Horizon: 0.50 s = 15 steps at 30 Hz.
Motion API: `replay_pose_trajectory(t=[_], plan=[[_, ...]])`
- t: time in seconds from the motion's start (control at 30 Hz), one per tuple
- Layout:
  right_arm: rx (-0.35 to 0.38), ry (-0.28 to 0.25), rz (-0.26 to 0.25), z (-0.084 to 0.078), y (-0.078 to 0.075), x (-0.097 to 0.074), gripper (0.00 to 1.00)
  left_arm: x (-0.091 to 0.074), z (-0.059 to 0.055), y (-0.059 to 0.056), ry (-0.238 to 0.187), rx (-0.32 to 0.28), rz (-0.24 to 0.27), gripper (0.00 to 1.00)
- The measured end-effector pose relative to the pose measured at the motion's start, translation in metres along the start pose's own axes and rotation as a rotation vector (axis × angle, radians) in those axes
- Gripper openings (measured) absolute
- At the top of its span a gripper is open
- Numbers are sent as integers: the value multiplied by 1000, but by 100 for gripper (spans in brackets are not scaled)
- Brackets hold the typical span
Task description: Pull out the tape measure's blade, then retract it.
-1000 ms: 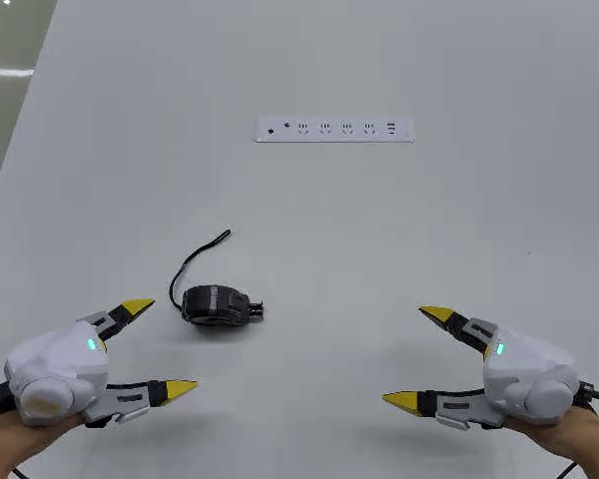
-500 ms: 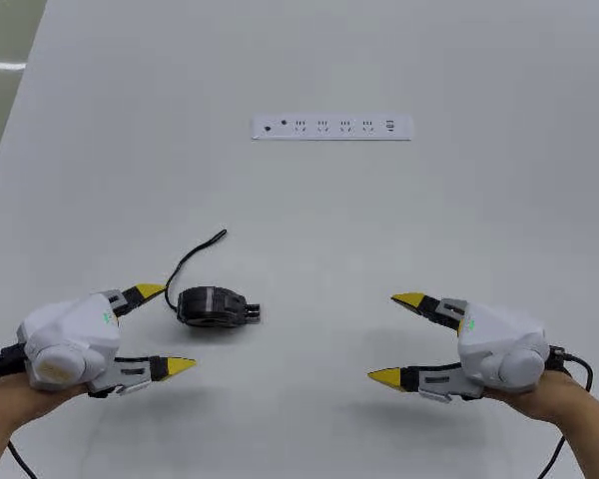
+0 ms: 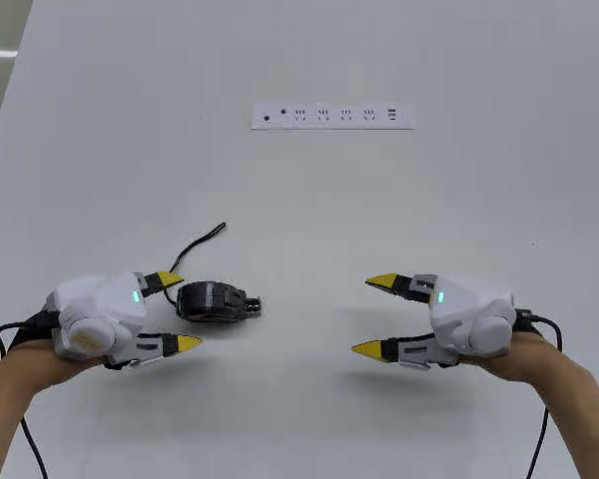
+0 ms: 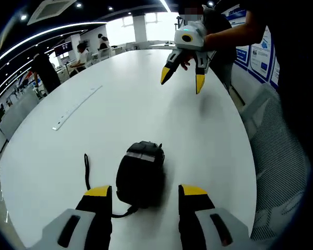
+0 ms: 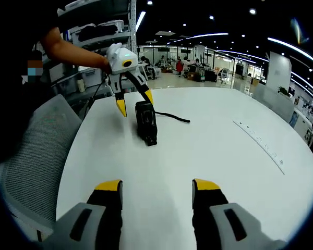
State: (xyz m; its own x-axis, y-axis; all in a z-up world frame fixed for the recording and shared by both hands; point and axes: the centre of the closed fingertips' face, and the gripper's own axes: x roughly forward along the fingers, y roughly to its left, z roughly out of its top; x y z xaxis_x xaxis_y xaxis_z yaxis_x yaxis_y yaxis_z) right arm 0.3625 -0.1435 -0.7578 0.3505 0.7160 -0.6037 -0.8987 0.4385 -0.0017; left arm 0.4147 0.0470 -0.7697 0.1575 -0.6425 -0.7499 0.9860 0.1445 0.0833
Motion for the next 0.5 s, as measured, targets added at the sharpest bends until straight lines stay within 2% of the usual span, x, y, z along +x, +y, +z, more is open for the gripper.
replay_pose_trajectory(t=[0.2,0.5], plan=[[-18,6,26,5,-2,17,51,10,-5,2,45,50,-32,43],[-42,2,78,15,0,48,49,24,-19,8,111,122,-75,34]])
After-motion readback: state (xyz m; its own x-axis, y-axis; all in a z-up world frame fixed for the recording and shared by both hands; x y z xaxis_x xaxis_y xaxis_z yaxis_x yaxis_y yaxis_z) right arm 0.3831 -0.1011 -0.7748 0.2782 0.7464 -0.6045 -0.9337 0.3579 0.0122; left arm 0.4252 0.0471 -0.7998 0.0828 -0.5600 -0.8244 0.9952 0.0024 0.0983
